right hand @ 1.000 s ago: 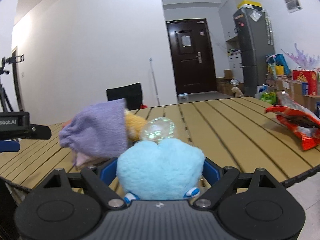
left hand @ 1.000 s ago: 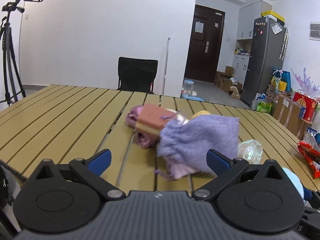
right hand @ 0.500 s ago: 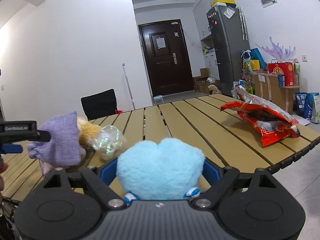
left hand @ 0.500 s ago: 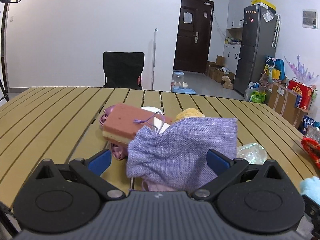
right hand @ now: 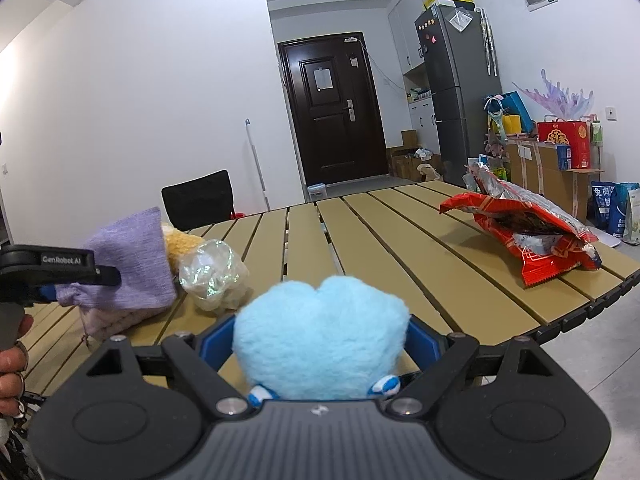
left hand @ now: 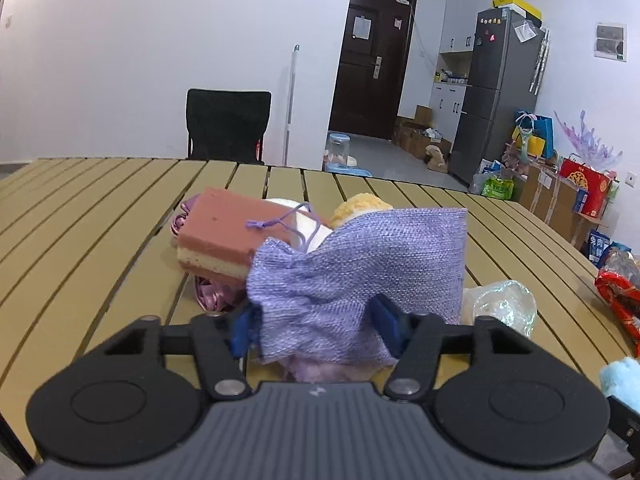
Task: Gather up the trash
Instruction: 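Grasp the purple drawstring bag with the left gripper while the right holds the plush, then carry the purple bag and blue plush down toward the black bin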
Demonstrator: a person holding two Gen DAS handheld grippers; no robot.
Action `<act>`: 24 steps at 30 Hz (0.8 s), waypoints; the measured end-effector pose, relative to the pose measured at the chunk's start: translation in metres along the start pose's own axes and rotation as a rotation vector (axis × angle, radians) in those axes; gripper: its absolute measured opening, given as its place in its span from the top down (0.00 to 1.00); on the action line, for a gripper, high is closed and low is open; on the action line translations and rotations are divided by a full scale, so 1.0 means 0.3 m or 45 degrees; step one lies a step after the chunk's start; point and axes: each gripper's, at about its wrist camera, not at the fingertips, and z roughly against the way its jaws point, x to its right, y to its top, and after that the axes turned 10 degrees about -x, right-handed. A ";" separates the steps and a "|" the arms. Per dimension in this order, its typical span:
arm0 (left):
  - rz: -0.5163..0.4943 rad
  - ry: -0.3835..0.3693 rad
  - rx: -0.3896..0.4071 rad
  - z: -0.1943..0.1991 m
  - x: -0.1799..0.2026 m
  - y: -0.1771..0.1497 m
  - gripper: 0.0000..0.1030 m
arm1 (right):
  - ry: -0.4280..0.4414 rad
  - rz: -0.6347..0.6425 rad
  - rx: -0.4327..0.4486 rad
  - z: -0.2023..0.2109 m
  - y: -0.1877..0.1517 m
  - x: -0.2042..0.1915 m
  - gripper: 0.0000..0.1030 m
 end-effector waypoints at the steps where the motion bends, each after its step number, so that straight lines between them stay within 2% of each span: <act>1: -0.002 0.008 0.005 0.006 0.001 -0.002 0.49 | 0.002 0.001 0.001 0.003 -0.001 -0.001 0.16; 8: 0.007 -0.010 0.048 0.049 -0.017 -0.008 0.74 | 0.015 0.007 0.006 0.009 -0.003 -0.007 0.16; 17: 0.031 -0.032 0.127 0.135 -0.022 -0.010 0.79 | 0.038 0.020 0.015 0.017 -0.002 -0.024 0.16; 24: -0.006 -0.042 0.191 0.210 0.001 -0.020 0.79 | 0.059 0.057 0.013 0.027 -0.012 -0.061 0.16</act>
